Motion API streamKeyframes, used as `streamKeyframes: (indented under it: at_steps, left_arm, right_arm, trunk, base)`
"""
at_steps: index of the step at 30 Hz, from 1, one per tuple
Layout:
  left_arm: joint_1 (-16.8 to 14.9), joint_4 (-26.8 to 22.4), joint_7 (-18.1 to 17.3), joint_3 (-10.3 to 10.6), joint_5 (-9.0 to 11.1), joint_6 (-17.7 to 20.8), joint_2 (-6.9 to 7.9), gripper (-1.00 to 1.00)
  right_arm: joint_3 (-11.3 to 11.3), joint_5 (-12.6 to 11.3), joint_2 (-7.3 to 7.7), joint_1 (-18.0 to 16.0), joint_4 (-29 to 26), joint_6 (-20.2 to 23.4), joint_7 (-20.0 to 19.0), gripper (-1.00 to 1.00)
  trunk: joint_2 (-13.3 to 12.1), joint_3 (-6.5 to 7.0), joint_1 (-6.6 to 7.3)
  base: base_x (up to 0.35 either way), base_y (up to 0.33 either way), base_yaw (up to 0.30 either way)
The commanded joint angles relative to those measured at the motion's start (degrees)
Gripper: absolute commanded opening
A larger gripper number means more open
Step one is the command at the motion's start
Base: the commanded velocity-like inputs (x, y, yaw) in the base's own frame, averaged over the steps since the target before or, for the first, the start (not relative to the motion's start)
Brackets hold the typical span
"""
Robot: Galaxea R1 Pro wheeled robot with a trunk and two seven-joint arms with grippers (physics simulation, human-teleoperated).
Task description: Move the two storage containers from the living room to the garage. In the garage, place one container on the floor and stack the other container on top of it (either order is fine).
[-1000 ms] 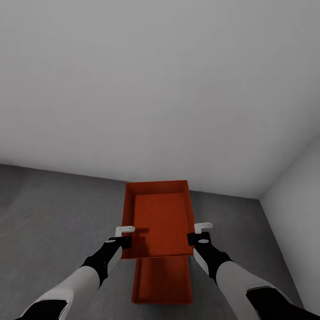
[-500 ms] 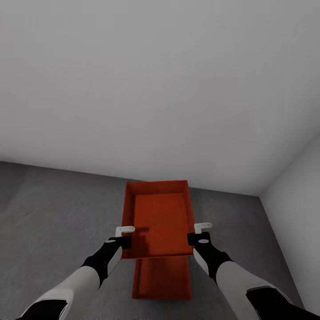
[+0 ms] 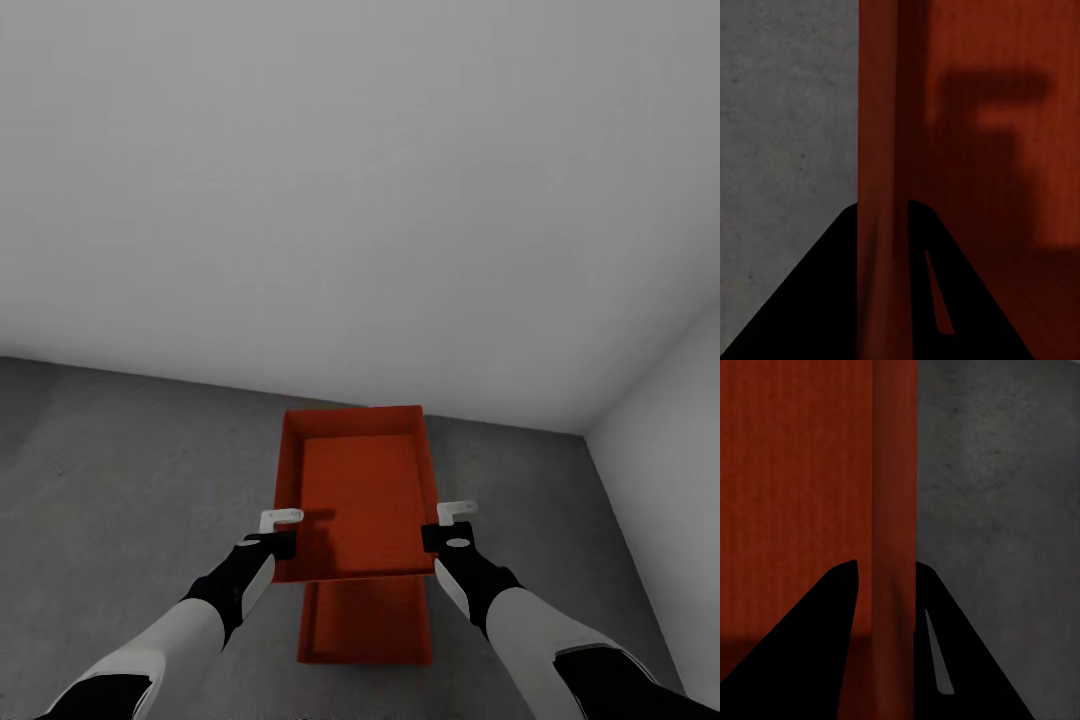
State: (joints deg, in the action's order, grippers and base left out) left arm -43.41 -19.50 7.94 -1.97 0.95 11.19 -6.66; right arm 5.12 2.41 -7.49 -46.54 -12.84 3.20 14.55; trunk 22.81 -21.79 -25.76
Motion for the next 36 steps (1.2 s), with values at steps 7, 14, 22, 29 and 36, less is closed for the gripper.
streamKeyframes:
  at_steps: [7,14,22,29,36]
  left_arm:
    - [-0.01,-0.22,0.25,0.57,-0.62,-1.26,1.82,-1.0]
    - [-0.01,-0.19,0.23,0.63,-0.67,-1.42,1.83,-1.0]
    - [-0.01,-0.18,0.23,0.65,-0.68,-1.51,1.82,-1.0]
    - [-0.01,-0.18,0.23,0.65,-0.69,-1.52,1.82,-1.0]
    - [-0.01,-0.18,0.23,0.65,-0.69,-1.53,1.83,-1.0]
  right_arm:
    - [0.07,-0.48,0.45,-0.04,0.18,0.32,0.21,-1.0]
    - [0.07,-0.48,0.45,-0.04,0.18,0.32,0.22,-1.0]
    - [0.07,-0.48,0.45,-0.04,0.18,0.32,0.22,-1.0]
    - [0.07,-0.48,0.45,-0.04,0.18,0.32,0.22,-1.0]
    - [0.07,-0.48,0.45,-0.04,0.18,0.32,0.21,-1.0]
  trunk:
    - [0.11,-0.73,-0.02]
    - [0.11,-1.37,-0.02]
    - [0.11,-2.1,-0.02]
    - [0.11,-2.74,-0.02]
    - [0.11,-3.38,-0.02]
  base:
    - [-0.146,0.0,0.0]
    - [-0.217,0.0,0.0]
    - [-0.023,0.0,0.0]
    - [-0.001,0.0,0.0]
    - [0.0,0.0,0.0]
